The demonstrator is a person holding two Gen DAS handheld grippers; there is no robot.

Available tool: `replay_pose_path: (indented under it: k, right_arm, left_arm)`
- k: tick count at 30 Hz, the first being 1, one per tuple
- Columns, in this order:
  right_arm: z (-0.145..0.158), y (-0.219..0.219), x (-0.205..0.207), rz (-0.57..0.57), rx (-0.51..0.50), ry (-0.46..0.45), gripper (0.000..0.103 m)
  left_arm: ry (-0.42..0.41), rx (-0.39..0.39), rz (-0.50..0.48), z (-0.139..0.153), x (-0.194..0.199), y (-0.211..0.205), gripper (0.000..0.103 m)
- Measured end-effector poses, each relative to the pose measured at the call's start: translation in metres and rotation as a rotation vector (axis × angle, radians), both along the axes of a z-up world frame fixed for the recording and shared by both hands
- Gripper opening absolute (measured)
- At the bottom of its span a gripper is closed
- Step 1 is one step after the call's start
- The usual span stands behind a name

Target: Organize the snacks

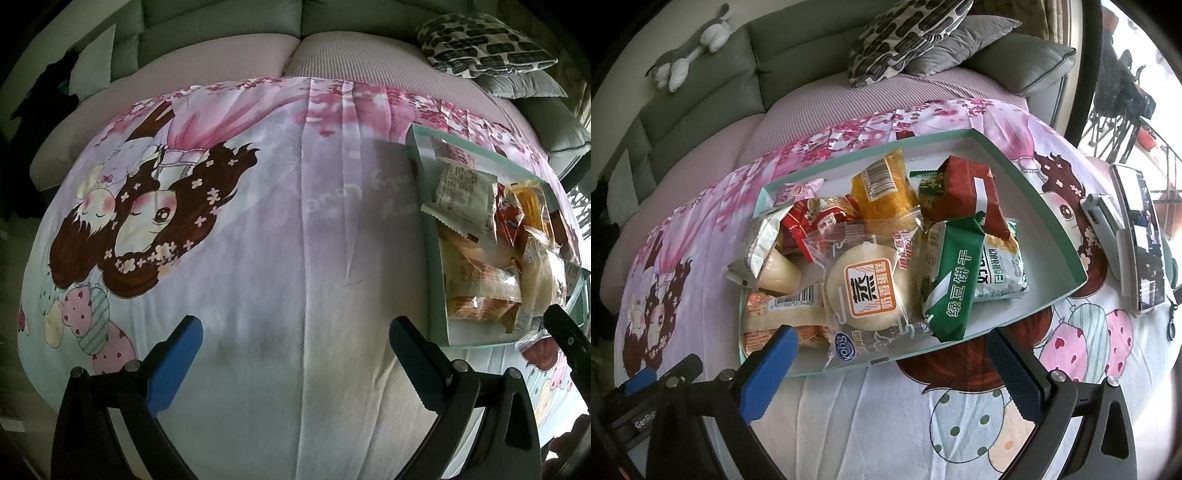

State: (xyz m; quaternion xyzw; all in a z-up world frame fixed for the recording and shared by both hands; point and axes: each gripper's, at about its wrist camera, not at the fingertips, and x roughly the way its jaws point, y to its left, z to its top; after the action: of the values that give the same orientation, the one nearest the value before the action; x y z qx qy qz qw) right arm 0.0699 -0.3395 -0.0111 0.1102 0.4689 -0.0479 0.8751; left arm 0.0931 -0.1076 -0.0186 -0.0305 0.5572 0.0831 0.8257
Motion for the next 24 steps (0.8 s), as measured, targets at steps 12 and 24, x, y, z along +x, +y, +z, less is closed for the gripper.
replay_pose_path:
  k: [12, 24]
  right_arm:
    - [-0.0005, 0.0002, 0.0003, -0.001, 0.0, 0.001, 0.103]
    - [-0.0044, 0.0008, -0.0007, 0.0, 0.0, 0.003, 0.103]
  left_arm:
    - [0.009, 0.005, 0.001, -0.0016, 0.0007, 0.0, 0.101]
    - [-0.025, 0.038, -0.005, 0.0034, -0.0032, -0.001, 0.101]
